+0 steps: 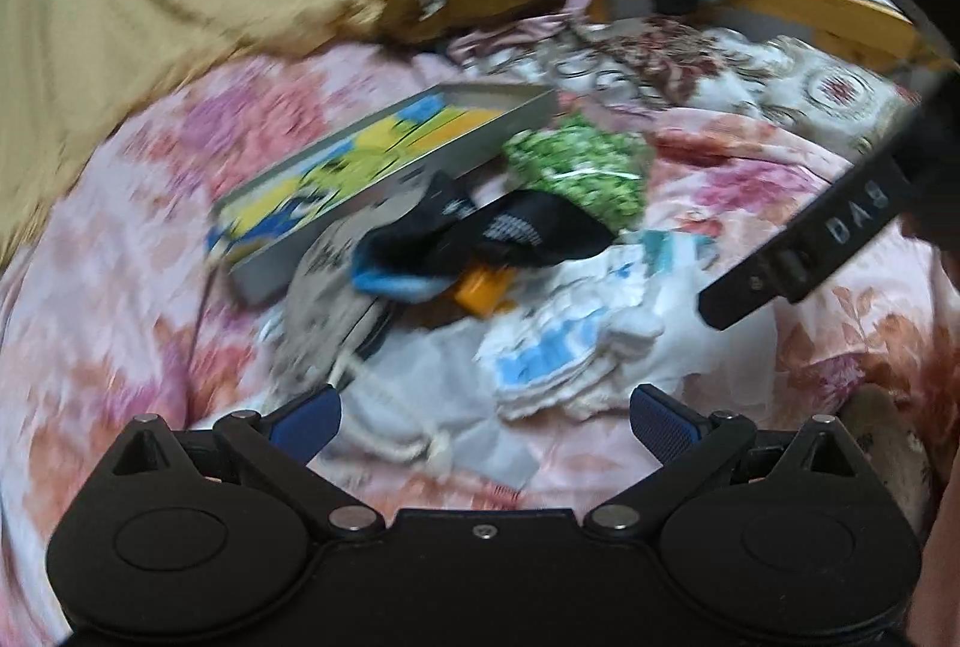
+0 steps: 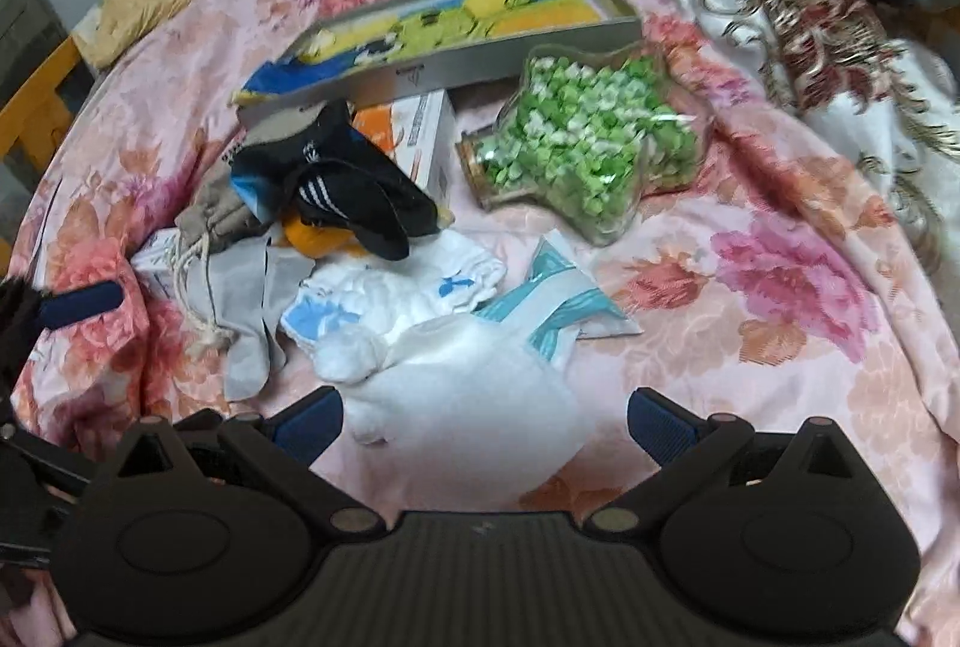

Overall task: Organize soft objects
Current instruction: 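Move left tool to the blue-trimmed white sock while right tool approaches the white sock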

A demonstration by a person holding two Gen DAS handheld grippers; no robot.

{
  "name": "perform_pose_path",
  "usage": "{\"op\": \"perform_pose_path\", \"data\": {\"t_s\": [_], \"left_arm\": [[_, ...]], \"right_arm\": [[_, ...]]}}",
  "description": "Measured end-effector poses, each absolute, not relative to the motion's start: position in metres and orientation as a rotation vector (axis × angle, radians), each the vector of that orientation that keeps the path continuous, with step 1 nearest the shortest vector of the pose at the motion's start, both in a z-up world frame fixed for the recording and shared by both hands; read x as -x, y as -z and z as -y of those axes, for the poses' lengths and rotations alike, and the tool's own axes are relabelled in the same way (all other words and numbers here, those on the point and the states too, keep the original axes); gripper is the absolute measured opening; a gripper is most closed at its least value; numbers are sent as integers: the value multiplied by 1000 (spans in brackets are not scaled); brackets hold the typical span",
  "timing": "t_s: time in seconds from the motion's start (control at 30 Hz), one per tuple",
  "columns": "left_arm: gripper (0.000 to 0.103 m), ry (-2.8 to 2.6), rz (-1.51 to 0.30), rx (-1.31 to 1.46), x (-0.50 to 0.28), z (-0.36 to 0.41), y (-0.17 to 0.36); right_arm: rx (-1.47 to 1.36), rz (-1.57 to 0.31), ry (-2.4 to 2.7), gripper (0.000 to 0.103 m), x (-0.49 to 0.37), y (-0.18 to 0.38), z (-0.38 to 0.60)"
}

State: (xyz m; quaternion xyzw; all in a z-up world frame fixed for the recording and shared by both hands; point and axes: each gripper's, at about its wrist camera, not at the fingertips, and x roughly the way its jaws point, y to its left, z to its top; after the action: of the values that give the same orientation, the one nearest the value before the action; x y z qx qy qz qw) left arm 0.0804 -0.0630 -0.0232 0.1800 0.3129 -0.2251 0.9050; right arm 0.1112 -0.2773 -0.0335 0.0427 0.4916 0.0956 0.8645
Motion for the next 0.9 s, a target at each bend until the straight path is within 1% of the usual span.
{"op": "perform_pose_path", "data": {"t_s": [0.17,0.3,0.43,0.63,0.7,0.77,0.9], "left_arm": [[101,560,-564,-502,-88,79,33],[95,621,-529,-609,-97,87,45],[91,664,-521,-650,-104,89,55],[77,701,-483,-731,-102,92,64],[66,699,-469,-779,-100,93,68],[63,696,-454,-843,-98,93,72],[61,680,-441,-927,-97,96,81]], "right_arm": [[-78,-1069,-223,103,-121,41,277],[-121,-1097,-232,103,-125,47,282],[-145,-1107,-241,103,-128,51,284],[-160,-1137,-253,100,-136,58,280],[-161,-1148,-255,100,-137,61,279],[-163,-1157,-255,99,-139,64,278],[-171,-1166,-262,98,-140,66,277]]}}
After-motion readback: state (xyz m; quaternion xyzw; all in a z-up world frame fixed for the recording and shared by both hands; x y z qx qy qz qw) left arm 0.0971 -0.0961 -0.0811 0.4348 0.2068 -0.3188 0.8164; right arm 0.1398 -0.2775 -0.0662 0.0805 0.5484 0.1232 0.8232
